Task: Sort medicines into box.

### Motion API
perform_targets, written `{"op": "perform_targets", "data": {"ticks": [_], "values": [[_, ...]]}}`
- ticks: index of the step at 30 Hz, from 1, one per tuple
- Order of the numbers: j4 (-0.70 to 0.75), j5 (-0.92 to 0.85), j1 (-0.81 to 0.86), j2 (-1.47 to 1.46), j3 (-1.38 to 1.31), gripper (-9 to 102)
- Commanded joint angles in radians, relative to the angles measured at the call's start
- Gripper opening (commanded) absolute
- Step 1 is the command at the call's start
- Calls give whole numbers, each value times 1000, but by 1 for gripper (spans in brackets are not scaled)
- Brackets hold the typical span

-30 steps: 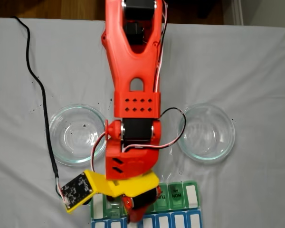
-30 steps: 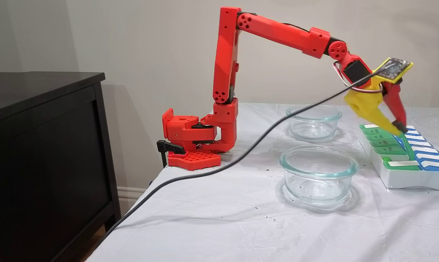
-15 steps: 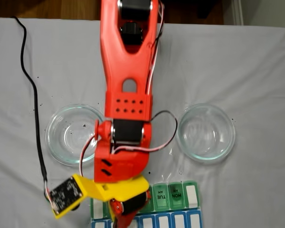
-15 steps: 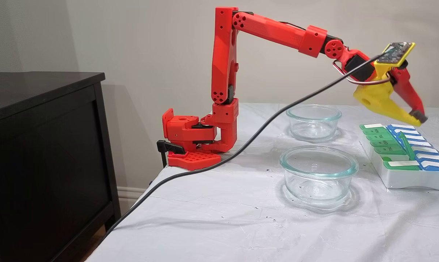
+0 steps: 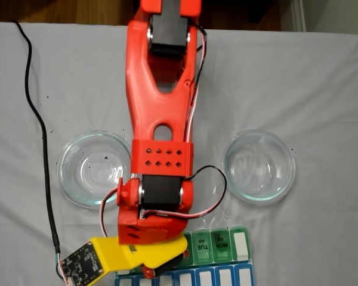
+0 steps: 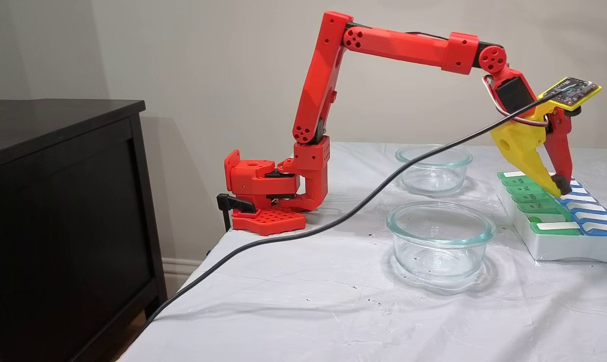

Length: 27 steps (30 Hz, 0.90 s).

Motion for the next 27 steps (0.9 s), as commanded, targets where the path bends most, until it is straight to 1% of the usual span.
{"op": "perform_targets", "data": {"ticks": [1,13,17,27], "values": [[38,-17,-2,40,-118,0],[78,-95,9,25,-172,0],[133,-124,-2,-2,-218,0],[132,-170,9,-8,-225,0]]}}
